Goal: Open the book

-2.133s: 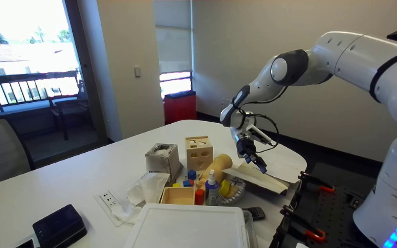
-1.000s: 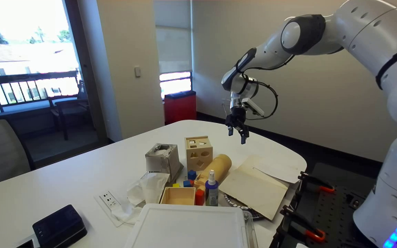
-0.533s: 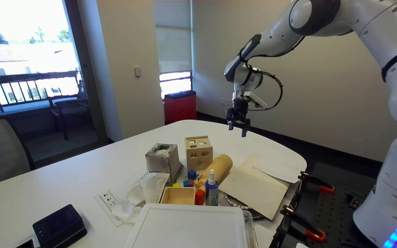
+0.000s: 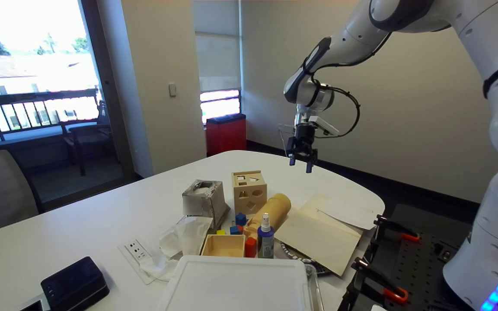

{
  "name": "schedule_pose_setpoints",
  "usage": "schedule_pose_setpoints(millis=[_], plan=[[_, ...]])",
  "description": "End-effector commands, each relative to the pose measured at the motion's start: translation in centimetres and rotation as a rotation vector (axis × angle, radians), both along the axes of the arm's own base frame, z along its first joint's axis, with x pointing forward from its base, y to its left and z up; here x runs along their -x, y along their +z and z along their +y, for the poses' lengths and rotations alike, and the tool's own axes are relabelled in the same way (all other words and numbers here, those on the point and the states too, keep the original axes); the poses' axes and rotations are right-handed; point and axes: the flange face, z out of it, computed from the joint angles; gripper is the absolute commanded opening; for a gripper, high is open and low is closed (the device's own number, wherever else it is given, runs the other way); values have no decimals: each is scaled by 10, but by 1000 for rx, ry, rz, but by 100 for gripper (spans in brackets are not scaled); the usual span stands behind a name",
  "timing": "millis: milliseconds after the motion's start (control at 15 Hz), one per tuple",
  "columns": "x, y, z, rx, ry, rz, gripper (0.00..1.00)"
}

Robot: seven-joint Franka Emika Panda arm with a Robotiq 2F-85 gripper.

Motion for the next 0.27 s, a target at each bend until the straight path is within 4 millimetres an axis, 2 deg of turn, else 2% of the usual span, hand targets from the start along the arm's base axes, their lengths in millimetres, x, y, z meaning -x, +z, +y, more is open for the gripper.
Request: schedule_pose_setpoints(millis=[0,200], plan=[[11,8,8,32,-4,-17,100],[16,6,9,31,-12,-16,100]])
